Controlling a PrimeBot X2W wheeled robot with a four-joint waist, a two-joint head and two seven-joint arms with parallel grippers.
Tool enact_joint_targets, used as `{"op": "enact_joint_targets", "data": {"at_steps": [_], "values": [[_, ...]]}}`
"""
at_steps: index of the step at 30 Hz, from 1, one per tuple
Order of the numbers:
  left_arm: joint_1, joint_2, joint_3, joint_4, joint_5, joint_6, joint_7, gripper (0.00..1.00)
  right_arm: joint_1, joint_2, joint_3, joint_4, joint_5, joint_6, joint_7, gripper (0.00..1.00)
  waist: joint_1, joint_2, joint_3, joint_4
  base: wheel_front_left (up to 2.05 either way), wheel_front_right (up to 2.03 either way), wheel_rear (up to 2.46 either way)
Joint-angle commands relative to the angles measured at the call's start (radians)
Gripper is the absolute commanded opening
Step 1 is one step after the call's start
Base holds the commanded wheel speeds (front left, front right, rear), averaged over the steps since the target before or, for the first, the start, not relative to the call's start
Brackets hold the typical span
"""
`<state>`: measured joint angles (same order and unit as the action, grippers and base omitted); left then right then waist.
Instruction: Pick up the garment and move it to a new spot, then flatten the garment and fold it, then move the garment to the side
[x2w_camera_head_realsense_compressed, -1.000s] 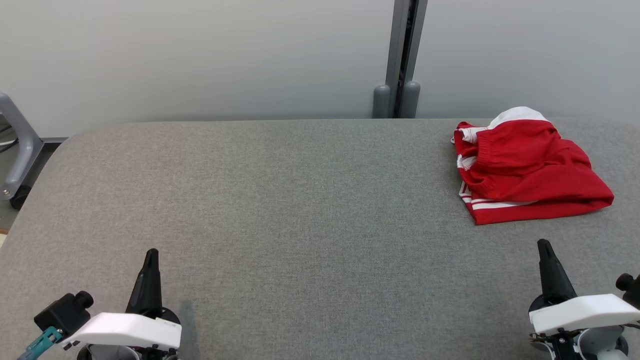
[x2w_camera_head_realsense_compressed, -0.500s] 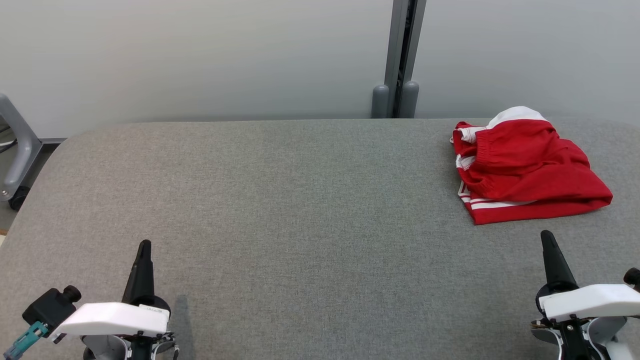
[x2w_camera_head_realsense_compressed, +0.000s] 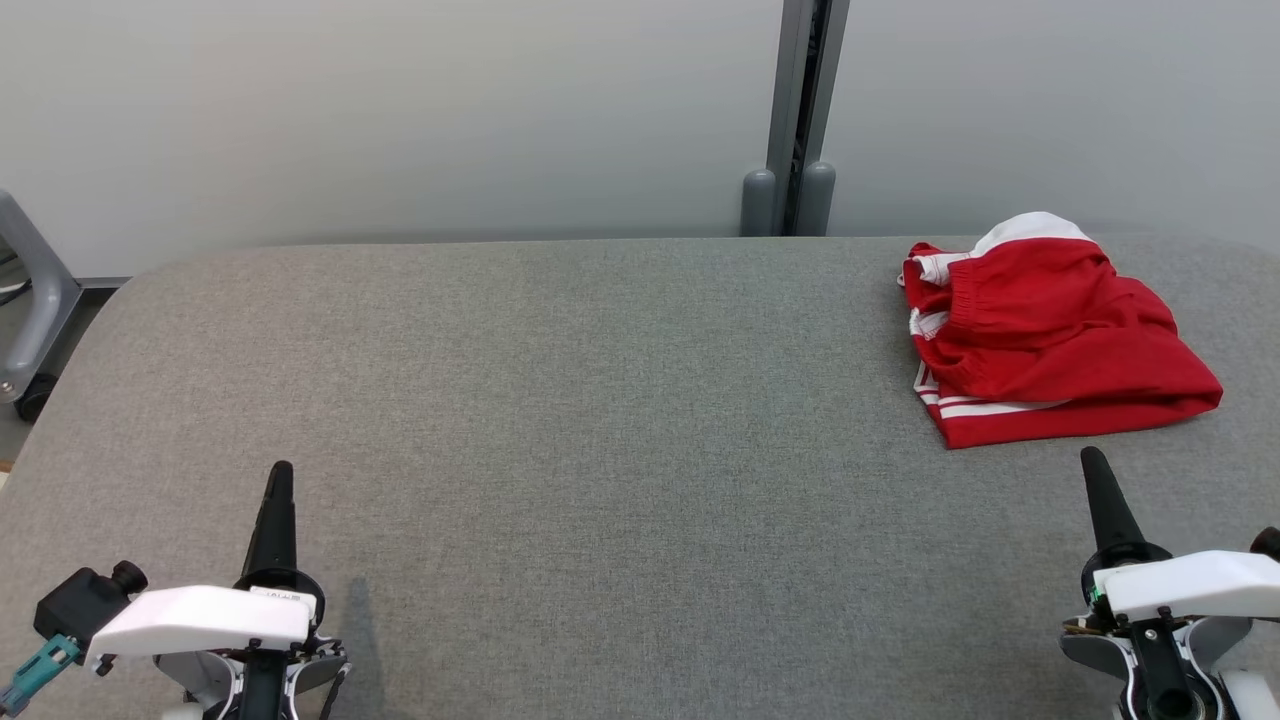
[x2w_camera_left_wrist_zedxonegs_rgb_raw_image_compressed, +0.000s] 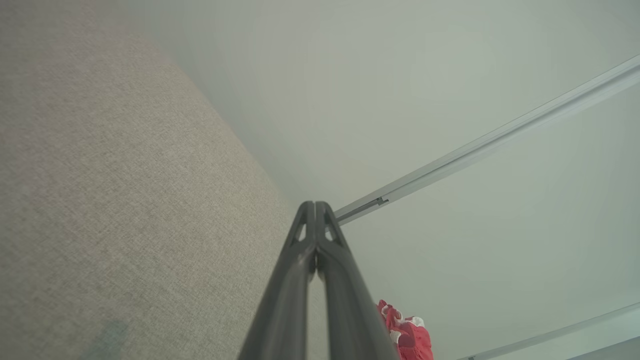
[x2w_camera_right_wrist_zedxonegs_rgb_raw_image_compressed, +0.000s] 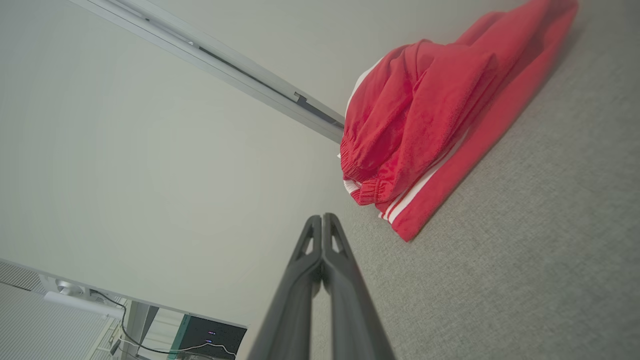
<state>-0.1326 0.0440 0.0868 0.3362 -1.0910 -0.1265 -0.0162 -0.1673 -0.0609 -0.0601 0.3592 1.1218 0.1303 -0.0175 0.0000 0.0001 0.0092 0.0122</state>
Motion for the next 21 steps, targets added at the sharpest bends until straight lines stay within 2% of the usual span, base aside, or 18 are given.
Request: {"op": "enact_joint_targets", "data": {"at_steps": [1,21], "values": [[-0.030,0.005,0.010,-0.003,-0.030,-0.004,0.008,0.00,-0.026,-0.003,-0.009,-0.008,0.029,0.001,0.009,0.00,0.0000,-0.0001,0.000,0.000,0.00,0.00,0.00],[-0.062,0.007,0.028,0.013,-0.207,-0.005,0.056,0.00,-0.056,0.002,-0.025,0.011,0.196,0.001,0.056,0.00,0.0000,-0.0001,0.000,-0.004,0.00,0.00,0.00]]}}
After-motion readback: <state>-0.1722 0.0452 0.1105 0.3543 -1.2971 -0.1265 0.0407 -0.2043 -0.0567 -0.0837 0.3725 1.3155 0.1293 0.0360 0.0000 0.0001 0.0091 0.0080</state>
